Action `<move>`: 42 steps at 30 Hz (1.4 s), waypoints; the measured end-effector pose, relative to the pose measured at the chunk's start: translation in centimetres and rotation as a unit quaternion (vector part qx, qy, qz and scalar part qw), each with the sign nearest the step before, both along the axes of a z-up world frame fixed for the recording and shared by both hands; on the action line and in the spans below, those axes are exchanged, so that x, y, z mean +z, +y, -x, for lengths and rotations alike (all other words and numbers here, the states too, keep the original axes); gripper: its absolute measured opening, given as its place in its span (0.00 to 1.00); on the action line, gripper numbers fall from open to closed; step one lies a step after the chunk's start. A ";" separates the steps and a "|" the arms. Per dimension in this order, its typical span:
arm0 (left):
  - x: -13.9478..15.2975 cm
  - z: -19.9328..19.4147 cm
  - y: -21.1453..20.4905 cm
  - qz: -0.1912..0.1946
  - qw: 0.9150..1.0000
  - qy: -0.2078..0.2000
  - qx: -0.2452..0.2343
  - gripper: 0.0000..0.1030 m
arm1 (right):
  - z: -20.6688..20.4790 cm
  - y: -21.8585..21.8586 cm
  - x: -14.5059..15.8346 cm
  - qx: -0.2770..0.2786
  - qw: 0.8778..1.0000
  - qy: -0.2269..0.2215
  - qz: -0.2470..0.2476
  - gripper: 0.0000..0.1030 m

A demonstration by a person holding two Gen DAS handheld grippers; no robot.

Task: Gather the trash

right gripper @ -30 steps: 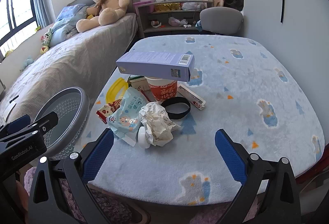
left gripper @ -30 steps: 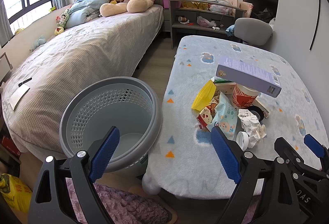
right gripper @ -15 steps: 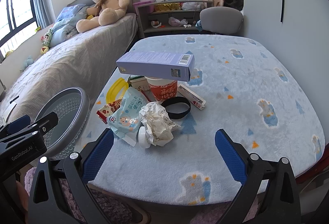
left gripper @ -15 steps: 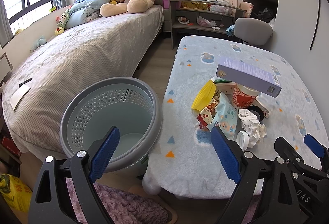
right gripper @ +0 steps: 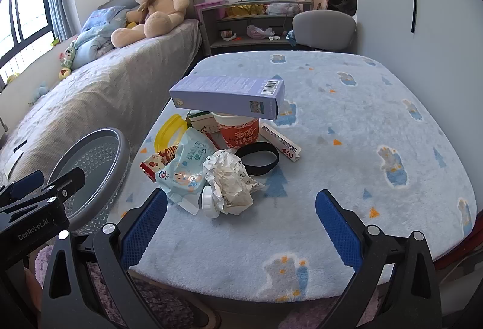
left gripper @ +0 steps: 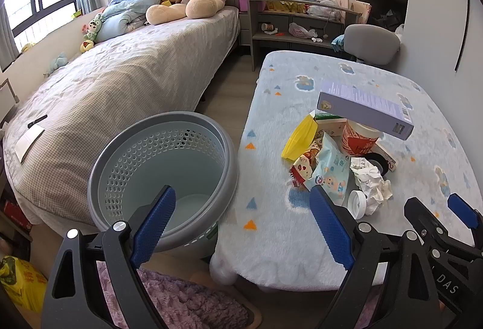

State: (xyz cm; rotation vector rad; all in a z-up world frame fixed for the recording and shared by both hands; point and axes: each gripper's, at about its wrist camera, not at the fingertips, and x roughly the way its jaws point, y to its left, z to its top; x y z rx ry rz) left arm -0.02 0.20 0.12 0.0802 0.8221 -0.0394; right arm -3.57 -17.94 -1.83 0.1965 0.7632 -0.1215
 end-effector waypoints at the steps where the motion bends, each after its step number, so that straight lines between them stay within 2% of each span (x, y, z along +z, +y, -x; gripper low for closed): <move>1: 0.0 0.0 0.0 0.000 1.000 0.000 0.000 0.84 | 0.0 0.0 0.0 0.000 1.000 0.000 0.000 0.94; 42: -0.7 0.5 0.6 0.003 1.000 -0.003 0.006 0.84 | 1.0 0.0 0.1 -0.001 1.000 -0.011 0.004 0.94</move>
